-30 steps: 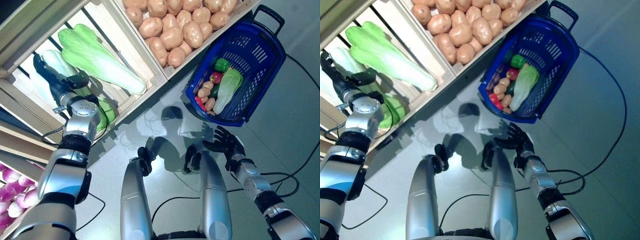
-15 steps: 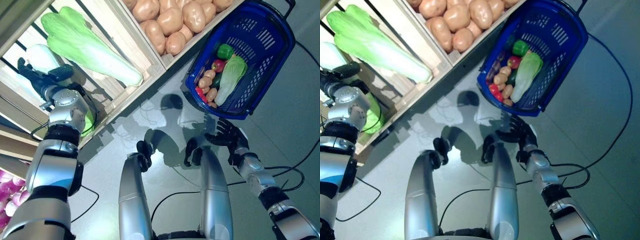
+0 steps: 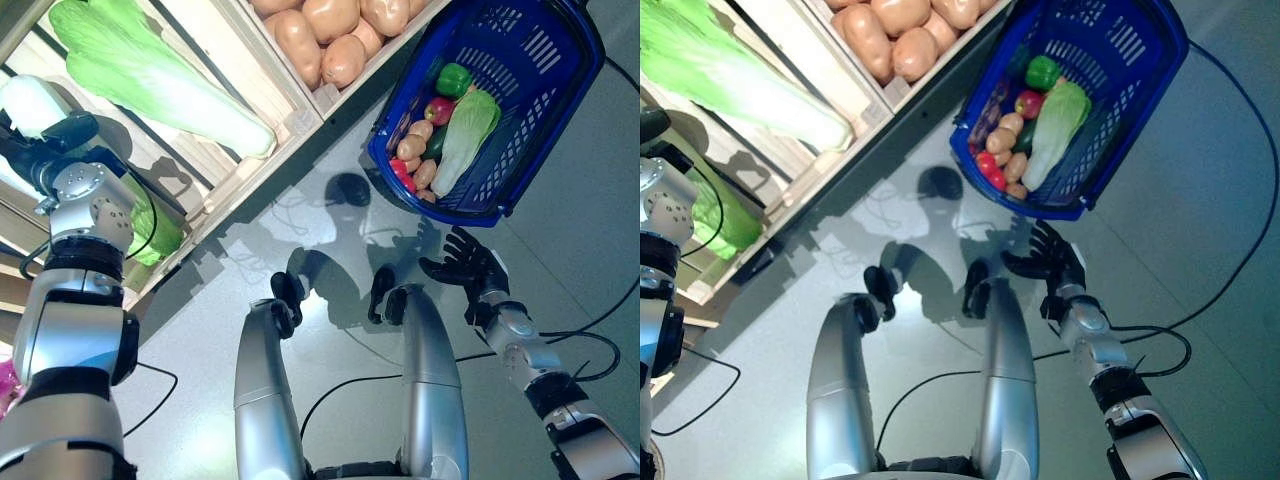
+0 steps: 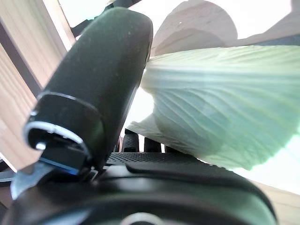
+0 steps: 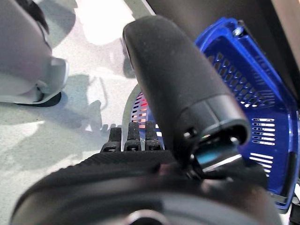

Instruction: Put vegetables into the basket

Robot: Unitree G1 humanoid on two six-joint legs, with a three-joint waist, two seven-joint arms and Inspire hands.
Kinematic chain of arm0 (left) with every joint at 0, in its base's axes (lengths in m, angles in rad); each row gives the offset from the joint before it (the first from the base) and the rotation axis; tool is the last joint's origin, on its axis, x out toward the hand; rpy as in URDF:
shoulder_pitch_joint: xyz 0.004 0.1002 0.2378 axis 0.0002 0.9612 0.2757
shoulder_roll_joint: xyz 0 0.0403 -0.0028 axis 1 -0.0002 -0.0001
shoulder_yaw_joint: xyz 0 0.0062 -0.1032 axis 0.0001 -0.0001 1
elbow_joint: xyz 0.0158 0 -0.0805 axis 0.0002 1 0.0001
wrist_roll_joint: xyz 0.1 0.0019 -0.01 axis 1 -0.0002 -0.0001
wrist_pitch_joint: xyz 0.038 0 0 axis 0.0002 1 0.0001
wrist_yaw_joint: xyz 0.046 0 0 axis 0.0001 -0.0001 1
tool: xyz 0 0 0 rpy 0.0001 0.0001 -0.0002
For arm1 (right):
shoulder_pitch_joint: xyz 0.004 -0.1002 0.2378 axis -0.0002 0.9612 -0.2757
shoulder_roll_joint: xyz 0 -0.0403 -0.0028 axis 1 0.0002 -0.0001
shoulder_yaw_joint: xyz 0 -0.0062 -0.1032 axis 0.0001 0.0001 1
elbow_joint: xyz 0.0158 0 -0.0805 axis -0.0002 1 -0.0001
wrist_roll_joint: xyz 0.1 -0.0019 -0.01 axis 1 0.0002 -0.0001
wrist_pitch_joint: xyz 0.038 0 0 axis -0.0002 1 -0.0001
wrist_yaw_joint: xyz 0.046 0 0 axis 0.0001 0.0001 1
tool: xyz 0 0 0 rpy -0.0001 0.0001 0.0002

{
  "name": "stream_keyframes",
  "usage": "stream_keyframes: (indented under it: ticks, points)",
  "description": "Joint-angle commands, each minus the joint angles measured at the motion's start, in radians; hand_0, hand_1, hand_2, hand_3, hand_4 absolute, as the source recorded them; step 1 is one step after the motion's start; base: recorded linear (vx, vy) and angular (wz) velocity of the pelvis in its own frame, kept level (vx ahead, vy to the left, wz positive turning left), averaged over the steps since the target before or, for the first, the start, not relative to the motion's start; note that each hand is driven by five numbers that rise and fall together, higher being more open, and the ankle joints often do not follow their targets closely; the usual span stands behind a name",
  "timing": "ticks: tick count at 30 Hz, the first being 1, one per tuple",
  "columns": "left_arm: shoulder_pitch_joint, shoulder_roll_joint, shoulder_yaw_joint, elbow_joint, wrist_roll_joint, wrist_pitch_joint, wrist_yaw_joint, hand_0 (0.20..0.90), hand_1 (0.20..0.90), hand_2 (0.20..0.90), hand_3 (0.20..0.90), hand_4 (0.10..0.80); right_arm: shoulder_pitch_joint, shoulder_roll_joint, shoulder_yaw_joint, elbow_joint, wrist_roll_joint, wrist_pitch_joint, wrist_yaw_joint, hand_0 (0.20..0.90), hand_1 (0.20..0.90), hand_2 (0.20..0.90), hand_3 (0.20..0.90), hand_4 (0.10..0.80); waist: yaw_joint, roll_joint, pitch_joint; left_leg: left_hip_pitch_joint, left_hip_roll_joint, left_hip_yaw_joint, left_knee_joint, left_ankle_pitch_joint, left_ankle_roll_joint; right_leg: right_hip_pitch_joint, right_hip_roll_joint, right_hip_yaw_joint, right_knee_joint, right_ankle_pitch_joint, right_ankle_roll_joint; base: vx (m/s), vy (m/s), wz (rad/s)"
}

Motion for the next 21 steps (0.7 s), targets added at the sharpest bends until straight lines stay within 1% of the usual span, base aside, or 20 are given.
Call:
stream_keyframes:
  ticks: [1, 3, 4, 6, 9, 11, 12, 13, 15, 18, 21]
  points:
    - [-0.062, 0.020, -0.010, -0.070, -0.018, -0.071, -0.145, 0.300, 0.300, 0.300, 0.300, 0.400, 0.021, -0.031, -0.034, -0.119, 0.023, -0.093, -0.014, 0.900, 0.900, 0.900, 0.900, 0.800, -0.062, 0.010, -0.004, 0.155, -0.021, 0.091, -0.038, -0.146, 0.033, 0.155, -0.004, 0.025, -0.163, 0.038, 0.034, 0.000, 0.000, 0.00]
    - [-0.048, 0.026, 0.004, -0.059, -0.005, -0.078, -0.160, 0.300, 0.300, 0.300, 0.300, 0.400, 0.037, -0.021, -0.030, -0.123, 0.024, -0.090, -0.005, 0.900, 0.900, 0.900, 0.900, 0.800, -0.066, 0.012, -0.004, 0.220, -0.020, 0.099, -0.070, -0.145, 0.028, 0.218, -0.001, 0.022, -0.189, 0.033, 0.037, 0.009, -0.015, -0.09]
    - [-0.047, 0.029, 0.007, -0.057, 0.000, -0.079, -0.166, 0.300, 0.300, 0.300, 0.300, 0.400, 0.039, -0.019, -0.030, -0.127, 0.022, -0.088, 0.000, 0.900, 0.900, 0.900, 0.900, 0.800, -0.068, 0.011, -0.004, 0.228, -0.019, 0.105, -0.070, -0.142, 0.033, 0.222, -0.001, 0.024, -0.185, 0.033, 0.032, 0.003, -0.025, -0.12]
    - [-0.035, 0.036, 0.014, -0.060, 0.023, -0.083, -0.184, 0.300, 0.300, 0.300, 0.300, 0.400, 0.052, -0.012, -0.026, -0.135, 0.023, -0.086, 0.011, 0.900, 0.900, 0.900, 0.900, 0.800, -0.070, 0.012, -0.004, 0.290, -0.022, 0.114, -0.099, -0.142, 0.030, 0.282, -0.001, 0.020, -0.206, 0.029, 0.035, 0.005, -0.035, -0.12]
    - [-0.009, 0.042, 0.025, -0.092, 0.041, -0.097, -0.206, 0.300, 0.300, 0.300, 0.300, 0.400, 0.074, 0.004, -0.030, -0.147, 0.017, -0.089, 0.019, 0.900, 0.900, 0.900, 0.900, 0.800, -0.067, 0.012, -0.004, 0.367, -0.030, 0.121, -0.131, -0.137, 0.032, 0.355, -0.008, 0.011, -0.225, 0.026, 0.036, -0.003, -0.042, -0.10]
    - [0.009, 0.046, 0.036, -0.113, 0.028, -0.116, -0.230, 0.300, 0.300, 0.300, 0.300, 0.400, 0.085, 0.012, -0.028, -0.158, 0.009, -0.088, 0.016, 0.900, 0.900, 0.900, 0.900, 0.800, -0.064, 0.012, -0.004, 0.406, -0.036, 0.123, -0.144, -0.133, 0.037, 0.393, -0.015, 0.006, -0.230, 0.024, 0.032, -0.011, -0.034, -0.06]
    - [0.026, 0.046, 0.043, -0.130, 0.021, -0.135, -0.245, 0.300, 0.300, 0.300, 0.300, 0.400, 0.095, 0.019, -0.029, -0.163, 0.011, -0.087, 0.021, 0.900, 0.900, 0.900, 0.900, 0.800, -0.061, 0.015, -0.004, 0.456, -0.044, 0.122, -0.175, -0.128, 0.035, 0.443, -0.017, -0.002, -0.256, 0.024, 0.036, -0.003, -0.030, -0.04]
    - [0.032, 0.046, 0.046, -0.136, 0.019, -0.141, -0.248, 0.300, 0.300, 0.300, 0.300, 0.400, 0.099, 0.020, -0.029, -0.164, 0.010, -0.088, 0.024, 0.900, 0.900, 0.900, 0.900, 0.800, -0.061, 0.015, -0.004, 0.469, -0.046, 0.122, -0.182, -0.126, 0.036, 0.456, -0.018, -0.005, -0.262, 0.025, 0.036, 0.026, -0.031, -0.04]
    - [0.064, 0.047, 0.059, -0.180, 0.004, -0.159, -0.268, 0.300, 0.300, 0.300, 0.300, 0.400, 0.115, 0.035, -0.030, -0.168, -0.004, -0.094, 0.020, 0.900, 0.900, 0.900, 0.900, 0.800, -0.054, 0.019, -0.013, 0.527, -0.058, 0.120, -0.216, -0.117, 0.039, 0.515, -0.023, -0.016, -0.289, 0.027, 0.037, 0.018, -0.043, -0.01]
    - [0.152, 0.021, 0.095, -0.283, -0.063, -0.202, -0.333, 0.300, 0.300, 0.300, 0.300, 0.400, 0.149, 0.063, -0.035, -0.182, -0.041, -0.121, -0.005, 0.900, 0.900, 0.900, 0.900, 0.800, -0.039, 0.028, -0.055, 0.609, -0.078, 0.112, -0.278, -0.101, 0.047, 0.603, -0.034, -0.036, -0.343, 0.032, 0.038, 0.019, -0.061, 0.05]
    - [0.228, -0.003, 0.126, -0.352, -0.037, -0.228, -0.362, 0.300, 0.300, 0.300, 0.300, 0.400, 0.174, 0.092, -0.040, -0.195, -0.064, -0.152, -0.017, 0.900, 0.900, 0.900, 0.900, 0.800, -0.027, 0.038, -0.090, 0.680, -0.095, 0.105, -0.332, -0.087, 0.054, 0.680, -0.040, -0.056, -0.389, 0.033, 0.039, 0.024, -0.060, 0.08]
